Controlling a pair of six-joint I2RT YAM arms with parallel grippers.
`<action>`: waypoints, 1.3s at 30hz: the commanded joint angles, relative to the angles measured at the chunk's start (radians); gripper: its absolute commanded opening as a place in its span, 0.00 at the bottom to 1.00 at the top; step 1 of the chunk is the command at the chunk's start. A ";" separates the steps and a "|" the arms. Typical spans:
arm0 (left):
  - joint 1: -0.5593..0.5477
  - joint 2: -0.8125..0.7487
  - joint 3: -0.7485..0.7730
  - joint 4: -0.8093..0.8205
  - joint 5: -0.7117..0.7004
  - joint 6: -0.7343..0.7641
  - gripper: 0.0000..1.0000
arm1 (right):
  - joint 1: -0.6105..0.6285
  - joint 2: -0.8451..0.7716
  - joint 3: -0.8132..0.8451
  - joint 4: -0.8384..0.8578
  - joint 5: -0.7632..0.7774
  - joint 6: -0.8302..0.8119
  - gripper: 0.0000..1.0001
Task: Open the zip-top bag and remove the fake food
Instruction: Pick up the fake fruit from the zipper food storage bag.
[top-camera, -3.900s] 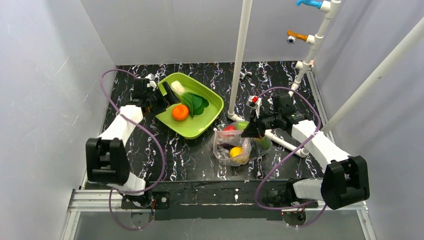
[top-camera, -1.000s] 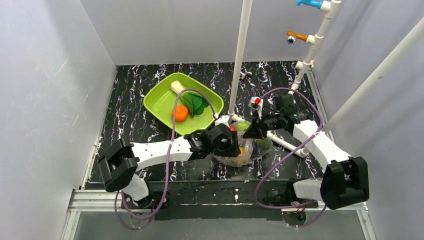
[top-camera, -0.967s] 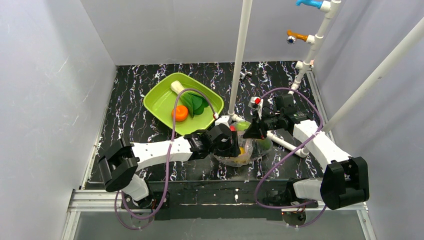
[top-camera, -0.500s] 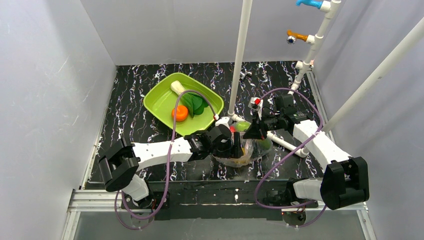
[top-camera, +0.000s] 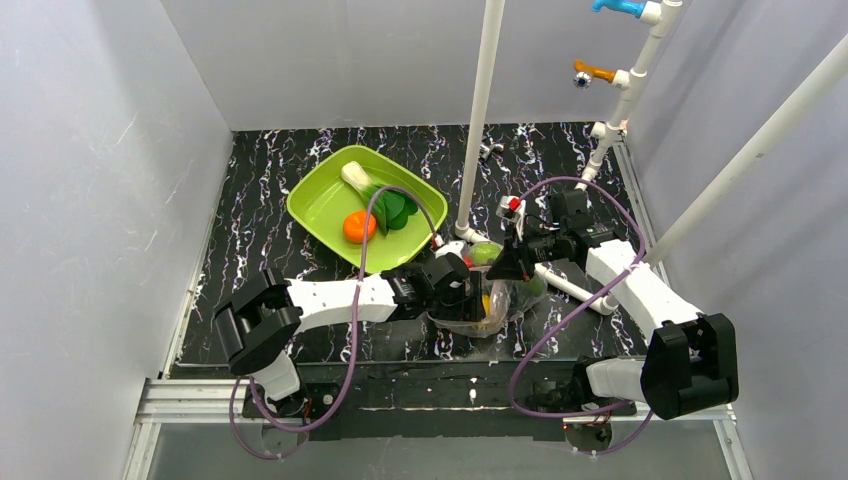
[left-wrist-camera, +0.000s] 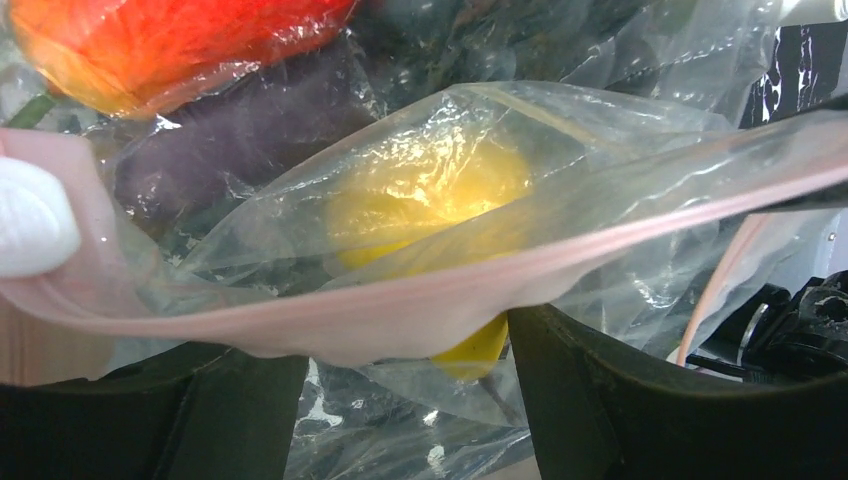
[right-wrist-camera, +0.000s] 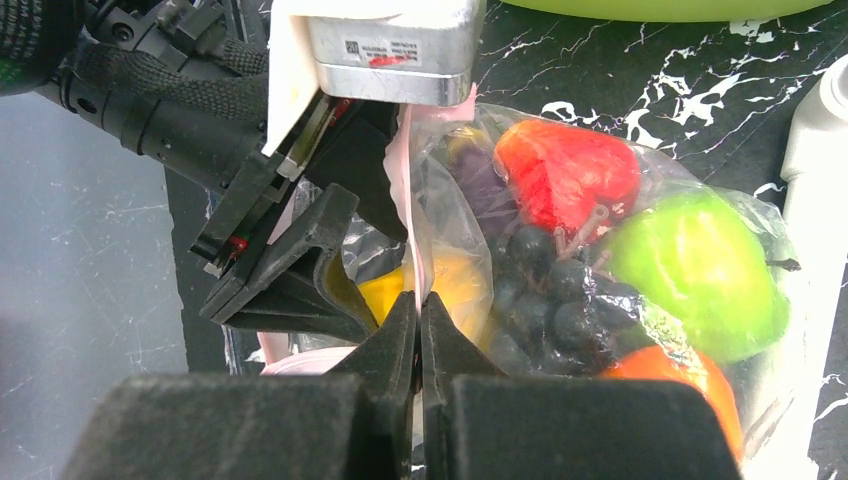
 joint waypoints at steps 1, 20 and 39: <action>-0.001 0.008 0.025 -0.043 0.030 0.017 0.69 | -0.001 -0.004 0.026 0.011 -0.010 -0.022 0.01; -0.001 0.189 0.099 -0.086 0.026 0.016 0.78 | 0.016 0.005 0.029 0.006 -0.007 -0.027 0.01; 0.003 0.107 -0.002 0.187 -0.125 0.154 0.80 | 0.023 0.008 0.041 -0.014 -0.014 -0.038 0.01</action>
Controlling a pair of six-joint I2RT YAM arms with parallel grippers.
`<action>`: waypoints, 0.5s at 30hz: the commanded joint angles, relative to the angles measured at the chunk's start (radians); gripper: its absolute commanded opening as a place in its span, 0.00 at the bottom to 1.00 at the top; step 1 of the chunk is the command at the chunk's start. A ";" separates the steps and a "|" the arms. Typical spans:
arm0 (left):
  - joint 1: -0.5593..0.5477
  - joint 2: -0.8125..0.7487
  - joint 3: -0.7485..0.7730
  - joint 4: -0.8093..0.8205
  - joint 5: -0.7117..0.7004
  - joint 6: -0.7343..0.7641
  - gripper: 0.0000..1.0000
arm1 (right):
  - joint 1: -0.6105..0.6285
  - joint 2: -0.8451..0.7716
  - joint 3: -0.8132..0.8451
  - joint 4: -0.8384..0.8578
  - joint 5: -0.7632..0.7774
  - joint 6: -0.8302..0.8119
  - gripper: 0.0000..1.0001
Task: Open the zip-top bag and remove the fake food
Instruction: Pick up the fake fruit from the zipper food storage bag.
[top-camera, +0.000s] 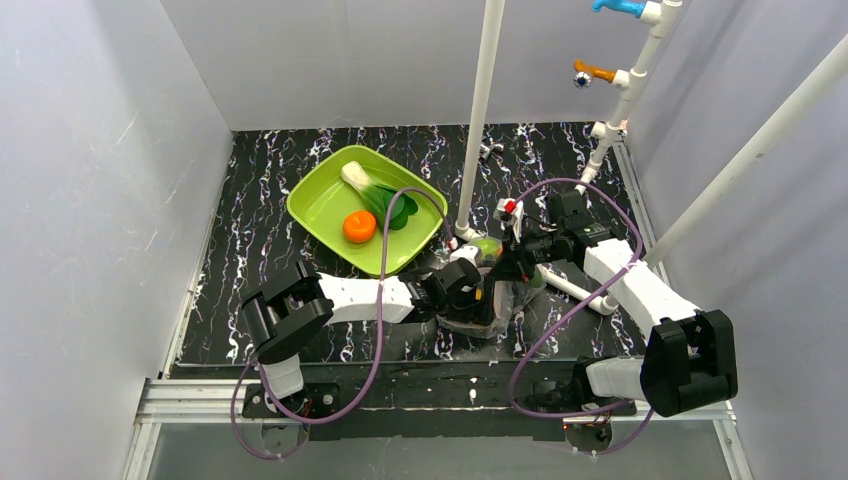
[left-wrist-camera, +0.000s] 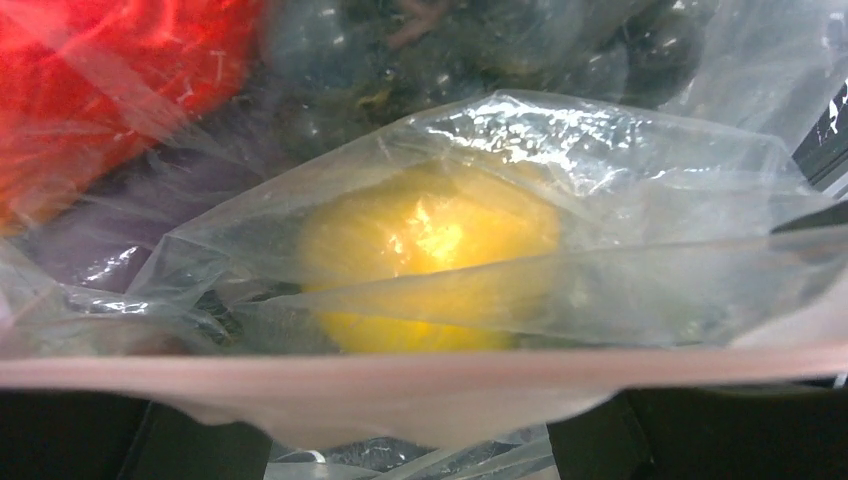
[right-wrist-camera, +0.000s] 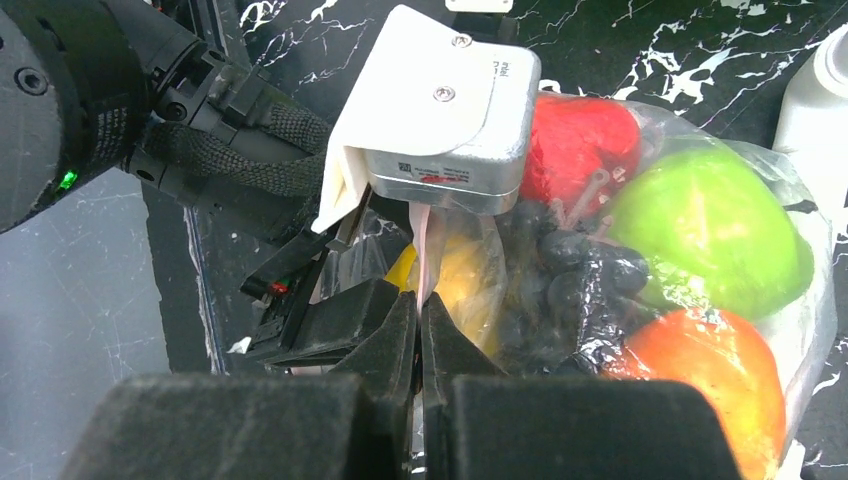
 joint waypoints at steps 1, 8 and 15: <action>0.011 -0.039 -0.035 0.089 -0.105 0.073 0.80 | 0.006 -0.005 0.041 0.002 -0.066 -0.012 0.01; 0.009 -0.062 -0.047 0.166 -0.133 0.125 0.81 | 0.005 -0.003 0.042 -0.002 -0.069 -0.013 0.01; 0.011 -0.075 -0.056 0.216 -0.150 0.142 0.80 | 0.006 0.001 0.044 -0.005 -0.072 -0.012 0.01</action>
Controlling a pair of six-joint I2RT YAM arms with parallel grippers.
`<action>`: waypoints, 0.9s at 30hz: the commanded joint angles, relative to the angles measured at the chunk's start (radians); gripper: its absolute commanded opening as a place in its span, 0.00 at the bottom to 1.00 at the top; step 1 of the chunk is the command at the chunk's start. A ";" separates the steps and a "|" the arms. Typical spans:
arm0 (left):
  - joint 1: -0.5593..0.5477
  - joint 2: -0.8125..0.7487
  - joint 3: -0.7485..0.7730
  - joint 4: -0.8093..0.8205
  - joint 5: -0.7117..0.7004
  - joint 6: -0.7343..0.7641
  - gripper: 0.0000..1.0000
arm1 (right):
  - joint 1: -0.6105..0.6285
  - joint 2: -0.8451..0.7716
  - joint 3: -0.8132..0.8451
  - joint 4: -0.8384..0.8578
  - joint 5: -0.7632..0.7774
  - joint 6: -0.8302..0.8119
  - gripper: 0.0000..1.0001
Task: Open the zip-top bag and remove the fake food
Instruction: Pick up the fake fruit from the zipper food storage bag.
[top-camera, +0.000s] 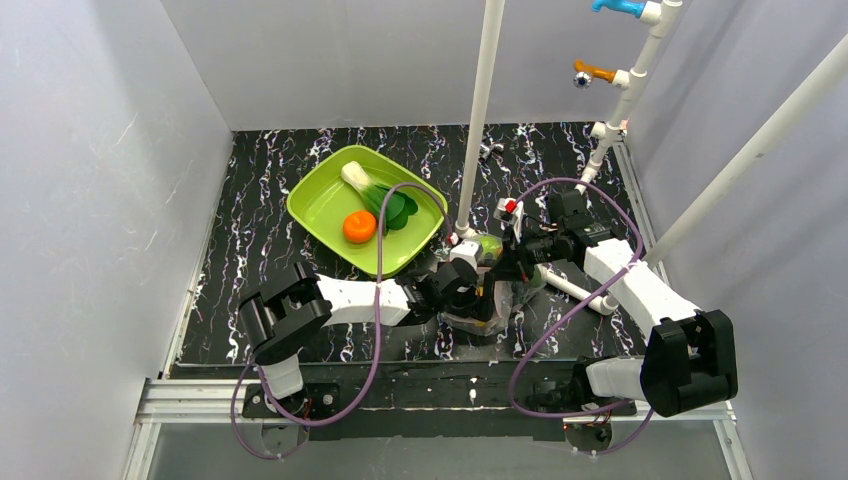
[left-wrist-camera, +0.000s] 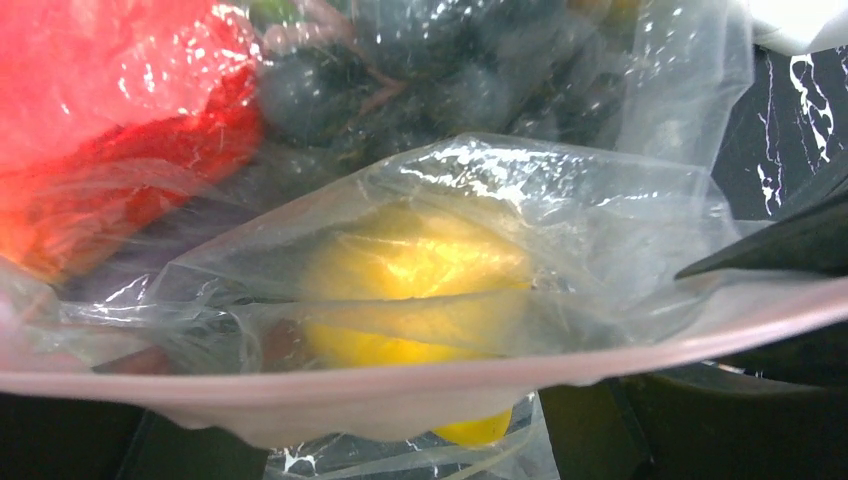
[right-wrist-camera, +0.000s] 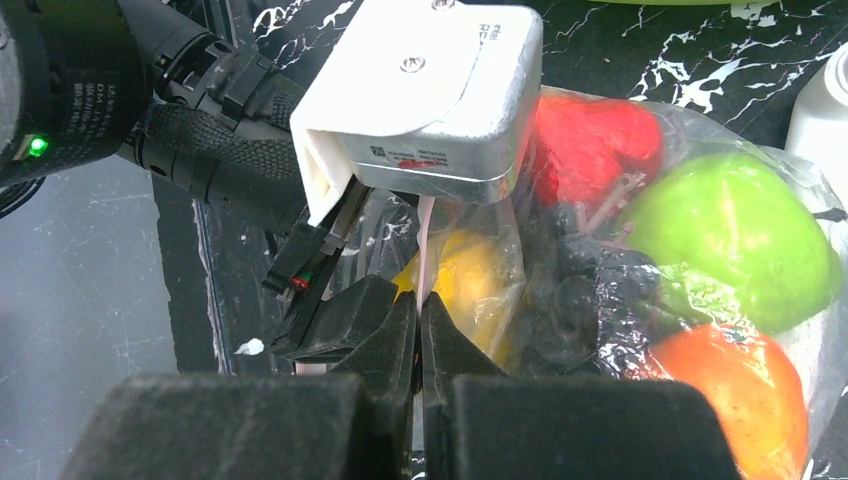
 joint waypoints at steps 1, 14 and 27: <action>0.009 -0.059 -0.002 0.063 -0.079 0.033 0.79 | 0.005 0.002 0.044 -0.006 -0.051 -0.013 0.01; 0.010 0.002 0.061 -0.025 -0.031 0.035 0.74 | 0.005 0.001 0.047 -0.009 -0.048 -0.015 0.01; 0.020 0.051 0.102 -0.071 0.027 0.030 0.78 | 0.006 0.001 0.049 -0.013 -0.048 -0.018 0.01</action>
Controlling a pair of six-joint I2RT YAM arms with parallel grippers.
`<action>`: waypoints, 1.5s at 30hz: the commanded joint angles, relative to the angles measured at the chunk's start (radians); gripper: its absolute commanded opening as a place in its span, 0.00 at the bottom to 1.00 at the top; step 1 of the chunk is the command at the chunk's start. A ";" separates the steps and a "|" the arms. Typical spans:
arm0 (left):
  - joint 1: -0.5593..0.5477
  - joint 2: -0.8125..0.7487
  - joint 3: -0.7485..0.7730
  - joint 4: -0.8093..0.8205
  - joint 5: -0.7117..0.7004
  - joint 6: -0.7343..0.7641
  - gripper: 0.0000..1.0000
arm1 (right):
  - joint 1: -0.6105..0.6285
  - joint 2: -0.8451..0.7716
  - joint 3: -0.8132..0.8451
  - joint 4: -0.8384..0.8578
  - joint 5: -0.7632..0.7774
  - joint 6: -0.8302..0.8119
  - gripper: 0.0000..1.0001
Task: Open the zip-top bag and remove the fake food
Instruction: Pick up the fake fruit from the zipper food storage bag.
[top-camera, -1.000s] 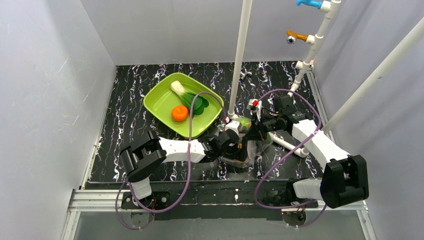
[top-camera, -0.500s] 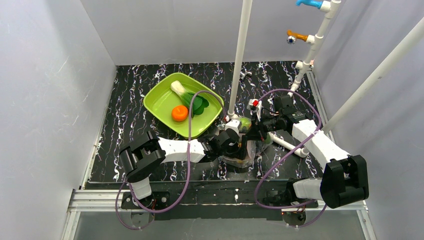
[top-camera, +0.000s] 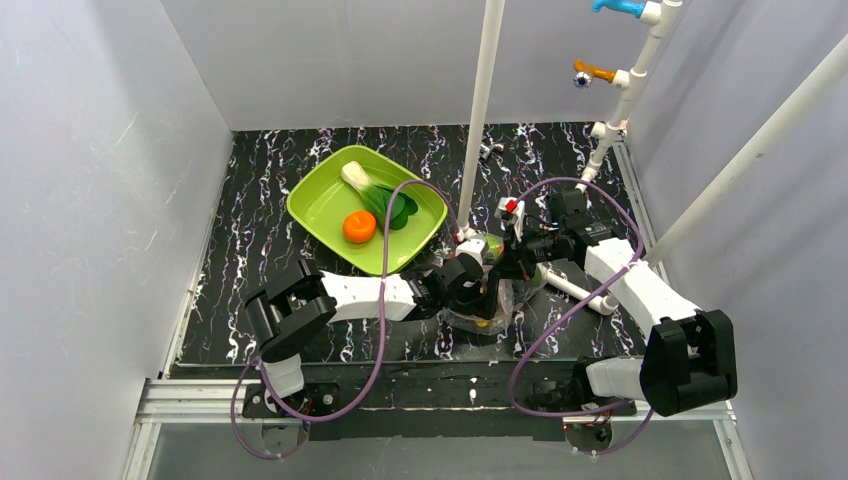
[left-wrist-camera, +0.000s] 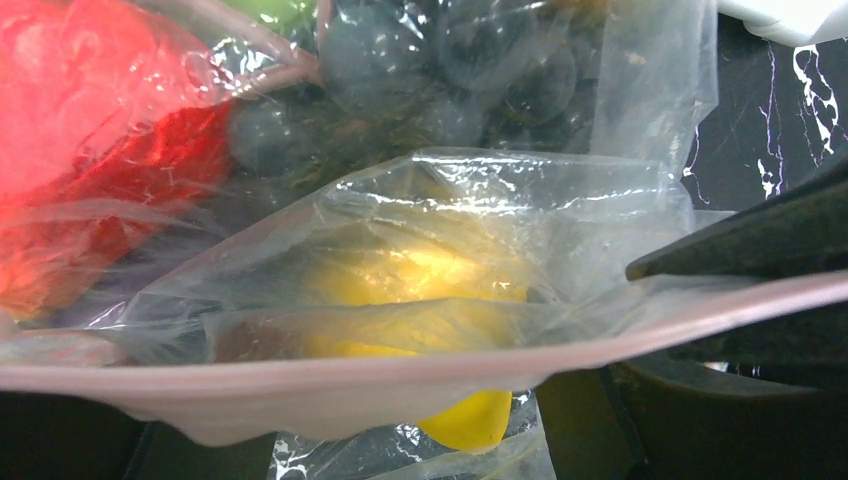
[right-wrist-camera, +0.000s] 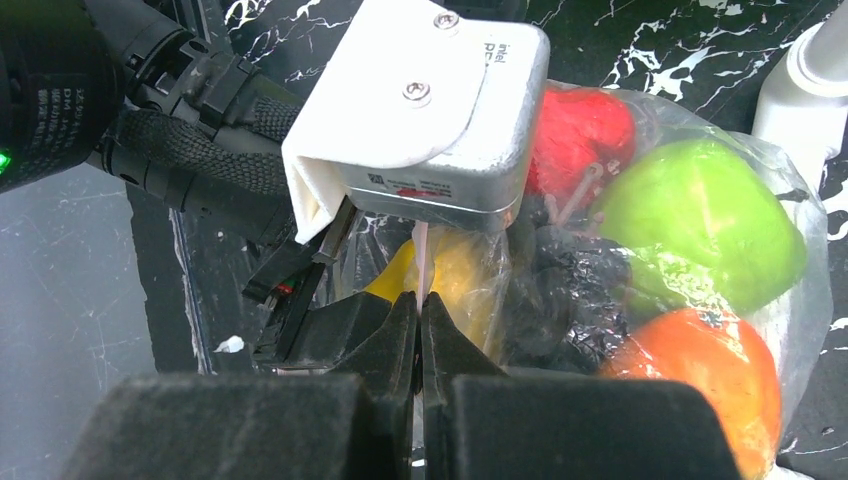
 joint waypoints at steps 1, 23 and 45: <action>0.015 0.022 0.039 -0.024 0.008 0.008 0.78 | 0.012 -0.001 0.045 -0.014 -0.079 -0.006 0.01; 0.030 -0.273 -0.054 -0.099 -0.028 0.064 0.02 | 0.013 0.003 0.049 -0.020 -0.078 -0.014 0.01; 0.106 -0.463 -0.181 -0.031 0.117 0.009 0.00 | 0.012 0.007 0.039 0.043 0.026 0.051 0.01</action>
